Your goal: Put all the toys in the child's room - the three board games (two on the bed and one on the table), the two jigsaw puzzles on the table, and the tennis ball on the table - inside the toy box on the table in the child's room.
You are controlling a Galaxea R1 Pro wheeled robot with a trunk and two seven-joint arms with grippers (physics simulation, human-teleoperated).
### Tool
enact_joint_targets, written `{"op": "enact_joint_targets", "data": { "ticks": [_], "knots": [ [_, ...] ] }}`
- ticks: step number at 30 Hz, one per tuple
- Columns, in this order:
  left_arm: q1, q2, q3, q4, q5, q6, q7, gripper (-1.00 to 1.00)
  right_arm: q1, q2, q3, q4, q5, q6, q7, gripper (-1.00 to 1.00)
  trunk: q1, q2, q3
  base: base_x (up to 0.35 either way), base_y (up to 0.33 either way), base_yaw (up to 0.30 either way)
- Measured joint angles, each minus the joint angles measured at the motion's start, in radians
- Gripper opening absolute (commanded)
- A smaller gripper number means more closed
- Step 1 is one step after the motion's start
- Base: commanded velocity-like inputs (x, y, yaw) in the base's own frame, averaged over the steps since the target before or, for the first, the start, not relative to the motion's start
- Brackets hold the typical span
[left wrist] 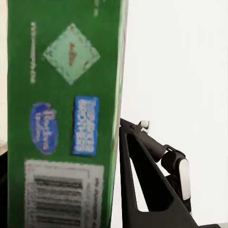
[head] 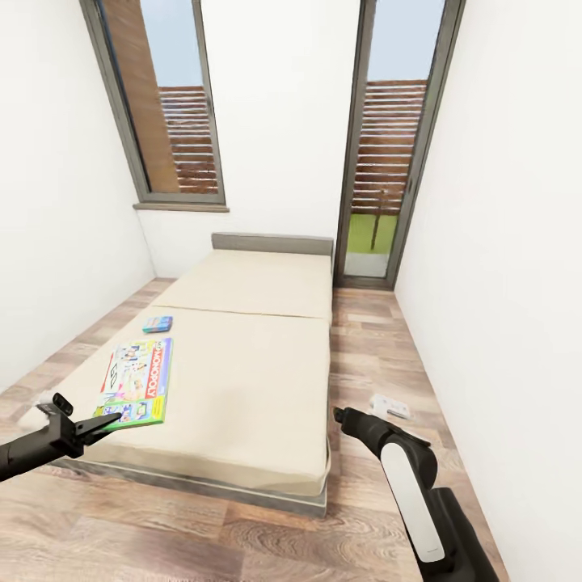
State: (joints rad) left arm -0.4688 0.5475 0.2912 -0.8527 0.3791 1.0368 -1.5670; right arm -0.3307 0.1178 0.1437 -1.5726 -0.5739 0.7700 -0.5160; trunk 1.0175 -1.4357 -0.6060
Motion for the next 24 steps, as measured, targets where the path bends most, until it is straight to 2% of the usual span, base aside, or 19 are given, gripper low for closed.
{"op": "enact_joint_targets", "data": {
  "ticks": [21,24],
  "knots": [
    [0.0,0.0,0.002,0.001,-0.001,0.0,0.0,-1.0,0.0,0.006,0.003,0.0,0.0,0.0,0.0,1.0,-0.081,0.147,0.066,0.0,0.0,0.289],
    [0.0,0.0,0.002,0.001,0.001,0.0,0.0,-1.0,0.0,0.006,0.002,0.0,0.001,0.0,0.0,1.0,-0.092,0.168,0.075,0.0,0.0,0.127]
  ]
}}
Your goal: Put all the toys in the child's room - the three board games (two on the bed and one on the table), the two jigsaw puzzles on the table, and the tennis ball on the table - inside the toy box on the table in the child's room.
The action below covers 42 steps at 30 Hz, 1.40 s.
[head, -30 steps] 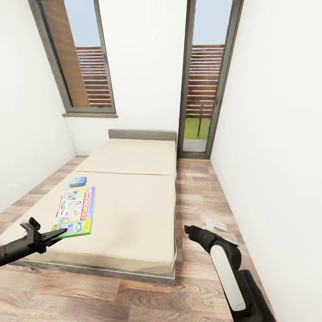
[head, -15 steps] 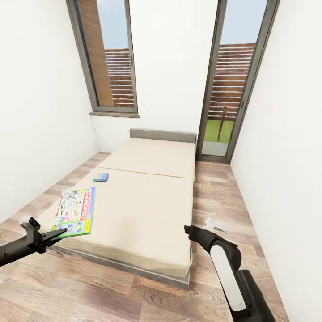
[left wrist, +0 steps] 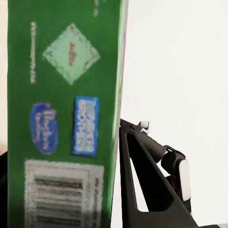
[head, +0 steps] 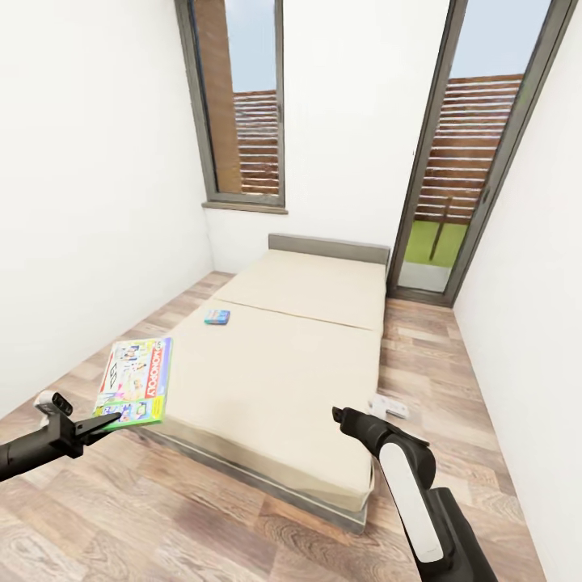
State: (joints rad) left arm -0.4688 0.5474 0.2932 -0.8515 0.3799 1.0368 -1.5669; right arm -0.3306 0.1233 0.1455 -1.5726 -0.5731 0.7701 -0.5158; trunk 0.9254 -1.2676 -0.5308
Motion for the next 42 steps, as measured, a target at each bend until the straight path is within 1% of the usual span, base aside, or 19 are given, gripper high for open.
{"op": "enact_joint_targets", "data": {
  "ticks": [9,12,16,18,22,35,42],
  "knots": [
    [0.0,0.0,0.0,0.0,0.0,0.0,0.0,-1.0,0.0,0.001,0.001,-0.001,-0.001,-0.001,0.001,1.0,-0.035,0.063,0.028,0.0,0.0,0.013],
    [0.0,0.0,-0.001,0.0,0.0,0.0,0.0,-1.0,0.0,0.001,0.005,0.0,-0.001,-0.002,0.001,1.0,-0.046,0.084,0.038,0.0,0.0,0.149],
    [0.0,0.0,-0.001,0.0,0.0,0.0,0.0,-1.0,0.0,0.001,0.055,0.0,0.002,-0.005,-0.003,1.0,-0.061,0.112,0.05,0.0,0.0,0.257],
    [0.0,0.0,-0.001,0.0,0.0,0.0,0.0,-1.0,0.0,0.001,0.069,0.0,0.003,-0.006,-0.006,1.0,-0.069,0.126,0.056,0.0,0.0,0.282],
    [0.0,0.0,-0.002,0.0,-0.001,0.0,0.0,-1.0,0.0,0.001,0.077,0.0,0.004,-0.006,-0.007,1.0,-0.069,0.126,0.057,0.0,0.0,0.288],
    [0.0,-0.001,-0.002,0.001,-0.002,0.0,0.0,-1.0,0.0,0.001,0.081,0.0,0.005,-0.006,-0.006,1.0,-0.069,0.126,0.062,0.002,0.0,0.287],
    [0.0,-0.002,-0.002,0.0,-0.003,0.0,0.0,-1.0,0.0,0.001,0.081,0.0,0.005,-0.006,-0.005,1.0,-0.07,0.126,0.068,0.152,0.102,0.279]
  ]
}}
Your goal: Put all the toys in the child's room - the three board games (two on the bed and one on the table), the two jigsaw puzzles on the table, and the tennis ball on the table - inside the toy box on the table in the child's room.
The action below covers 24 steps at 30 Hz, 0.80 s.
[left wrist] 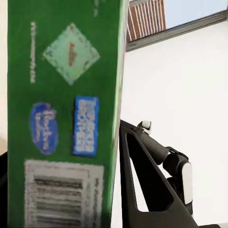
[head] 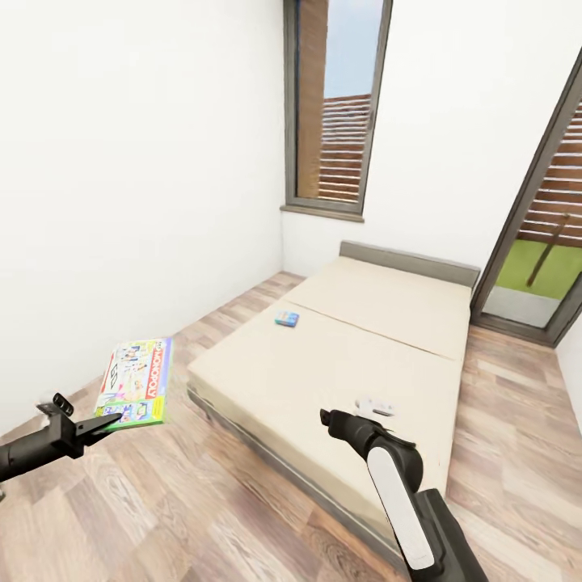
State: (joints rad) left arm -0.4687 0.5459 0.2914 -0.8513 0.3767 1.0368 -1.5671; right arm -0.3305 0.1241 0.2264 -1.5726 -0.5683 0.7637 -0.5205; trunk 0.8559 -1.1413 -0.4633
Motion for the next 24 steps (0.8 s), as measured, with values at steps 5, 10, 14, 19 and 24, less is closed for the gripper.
{"op": "enact_joint_targets", "data": {
  "ticks": [5,10,14,19,24],
  "knots": [
    [0.0,0.0,0.0,0.0,0.0,0.0,0.0,-1.0,0.0,0.0,0.0,0.0,0.001,0.0,0.0,1.0,0.0,0.0,0.004,0.123,0.262,0.277],
    [0.0,0.0,0.001,0.0,0.0,0.0,0.0,-1.0,0.0,0.0,0.0,0.0,0.003,0.0,0.0,1.0,0.0,0.0,0.008,0.044,0.231,0.277],
    [0.0,0.0,-0.001,0.0,0.0,0.0,0.0,-1.0,0.0,0.001,0.0,0.0,0.002,0.0,0.0,1.0,0.0,0.0,0.011,0.007,0.09,0.277],
    [0.0,0.0,-0.002,0.0,0.001,0.0,0.0,-1.0,0.0,0.002,0.001,0.0,0.002,0.0,0.0,1.0,0.0,0.0,0.015,0.001,0.015,0.277],
    [0.0,0.0,-0.001,0.002,-0.001,0.0,0.0,-1.0,0.0,0.002,0.012,0.0,0.003,-0.001,-0.002,1.0,0.0,0.0,0.018,0.048,0.002,0.277]
  ]
}}
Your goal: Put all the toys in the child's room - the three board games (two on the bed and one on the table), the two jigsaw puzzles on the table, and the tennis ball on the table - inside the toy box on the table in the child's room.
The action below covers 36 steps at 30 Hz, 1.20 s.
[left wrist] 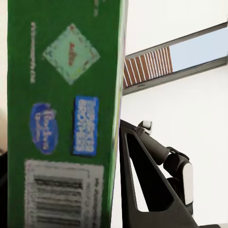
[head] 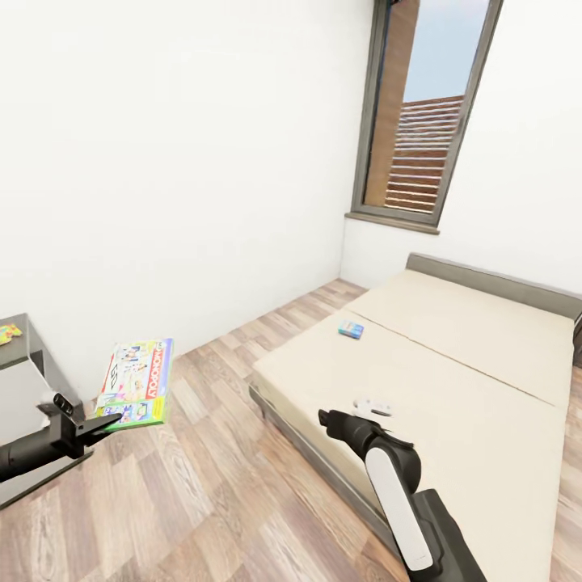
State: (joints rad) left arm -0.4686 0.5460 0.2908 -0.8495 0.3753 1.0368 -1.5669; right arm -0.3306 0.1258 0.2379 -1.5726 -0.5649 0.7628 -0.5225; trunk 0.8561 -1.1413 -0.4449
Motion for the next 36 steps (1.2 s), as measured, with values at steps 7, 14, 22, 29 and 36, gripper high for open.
{"op": "enact_joint_targets", "data": {
  "ticks": [7,14,22,29,36],
  "knots": [
    [0.0,0.0,0.001,0.001,-0.002,0.0,0.0,-1.0,0.0,0.0,0.002,0.001,0.001,0.0,0.0,1.0,0.0,0.0,0.004,0.215,0.0,0.277],
    [-0.001,0.0,-0.001,0.002,-0.003,0.0,0.0,-1.0,0.0,0.0,0.002,0.002,0.001,0.0,0.001,1.0,0.0,0.0,0.008,0.308,0.0,0.277],
    [-0.001,-0.001,-0.001,0.001,-0.005,0.0,0.0,-1.0,0.0,0.0,0.002,0.004,0.001,-0.001,0.001,1.0,0.0,0.0,0.012,0.301,0.113,0.277],
    [-0.001,-0.002,-0.001,0.002,-0.004,0.0,0.0,-1.0,0.0,0.001,0.002,0.005,0.001,0.0,0.001,1.0,0.0,0.0,0.015,0.244,0.085,0.277],
    [-0.001,-0.004,-0.001,0.002,-0.004,0.0,0.0,-1.0,0.0,0.002,0.002,0.006,0.002,0.0,0.001,1.0,0.0,0.0,0.019,0.192,0.004,0.277]
  ]
}}
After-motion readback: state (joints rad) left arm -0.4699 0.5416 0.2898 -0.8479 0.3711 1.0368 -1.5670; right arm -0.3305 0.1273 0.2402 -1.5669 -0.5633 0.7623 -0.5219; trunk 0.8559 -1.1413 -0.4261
